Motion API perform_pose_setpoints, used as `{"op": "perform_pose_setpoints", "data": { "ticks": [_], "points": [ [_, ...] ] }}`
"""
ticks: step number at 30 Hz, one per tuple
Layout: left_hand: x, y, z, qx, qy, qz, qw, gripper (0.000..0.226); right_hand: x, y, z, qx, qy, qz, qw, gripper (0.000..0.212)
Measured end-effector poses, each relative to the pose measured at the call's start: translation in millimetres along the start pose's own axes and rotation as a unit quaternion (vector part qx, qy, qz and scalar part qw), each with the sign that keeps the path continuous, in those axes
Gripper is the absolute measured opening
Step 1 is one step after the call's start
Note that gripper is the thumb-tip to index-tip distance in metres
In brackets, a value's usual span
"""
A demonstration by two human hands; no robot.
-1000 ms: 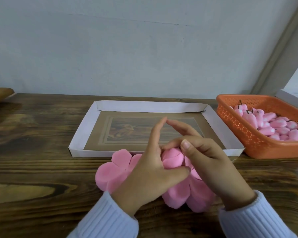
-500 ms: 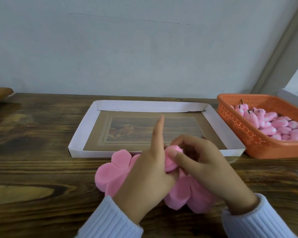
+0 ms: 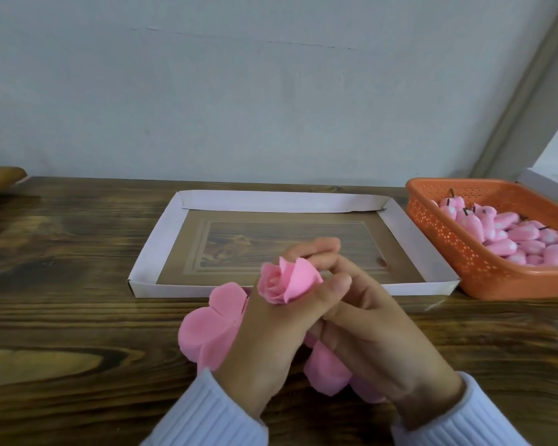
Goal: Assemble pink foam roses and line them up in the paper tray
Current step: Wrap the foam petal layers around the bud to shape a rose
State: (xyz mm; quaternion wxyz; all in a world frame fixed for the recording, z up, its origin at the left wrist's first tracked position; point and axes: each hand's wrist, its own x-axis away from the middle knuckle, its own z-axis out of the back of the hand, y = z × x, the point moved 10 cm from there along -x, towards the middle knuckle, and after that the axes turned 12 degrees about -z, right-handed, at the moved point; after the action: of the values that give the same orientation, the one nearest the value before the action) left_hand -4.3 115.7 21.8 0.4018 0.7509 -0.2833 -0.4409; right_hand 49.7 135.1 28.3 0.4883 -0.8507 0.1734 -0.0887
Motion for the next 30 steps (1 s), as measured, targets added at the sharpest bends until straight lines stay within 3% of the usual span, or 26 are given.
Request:
{"op": "perform_pose_setpoints", "data": {
  "ticks": [3,5,9,16,23,27,30],
  "points": [
    [0,3,5,-0.003,0.031,-0.009,0.999,0.036,0,0,1,0.01,0.003,-0.005,1.0,0.028],
    [1,4,5,0.006,0.04,-0.011,0.999,0.03,-1,4,6,0.017,0.017,-0.03,0.999,0.039],
    [2,8,1,-0.004,0.011,-0.01,1.0,0.02,-5,14,8,0.034,0.03,-0.093,0.995,0.041],
    [0,25,-4,-0.07,-0.014,-0.085,0.994,0.027,-2,9,-2,-0.004,-0.002,-0.038,0.999,0.036],
    [1,22,-3,-0.069,-0.004,-0.071,0.995,0.021,-4,17,2,0.032,0.017,-0.115,0.993,0.038],
    [0,33,-8,-0.102,-0.023,-0.117,0.988,0.018,-3,16,4,0.021,0.026,-0.086,0.996,0.026],
    [-2,34,-3,-0.099,-0.01,-0.127,0.987,0.014,-3,12,0,-0.024,-0.008,-0.061,0.998,0.035]
  ]
}}
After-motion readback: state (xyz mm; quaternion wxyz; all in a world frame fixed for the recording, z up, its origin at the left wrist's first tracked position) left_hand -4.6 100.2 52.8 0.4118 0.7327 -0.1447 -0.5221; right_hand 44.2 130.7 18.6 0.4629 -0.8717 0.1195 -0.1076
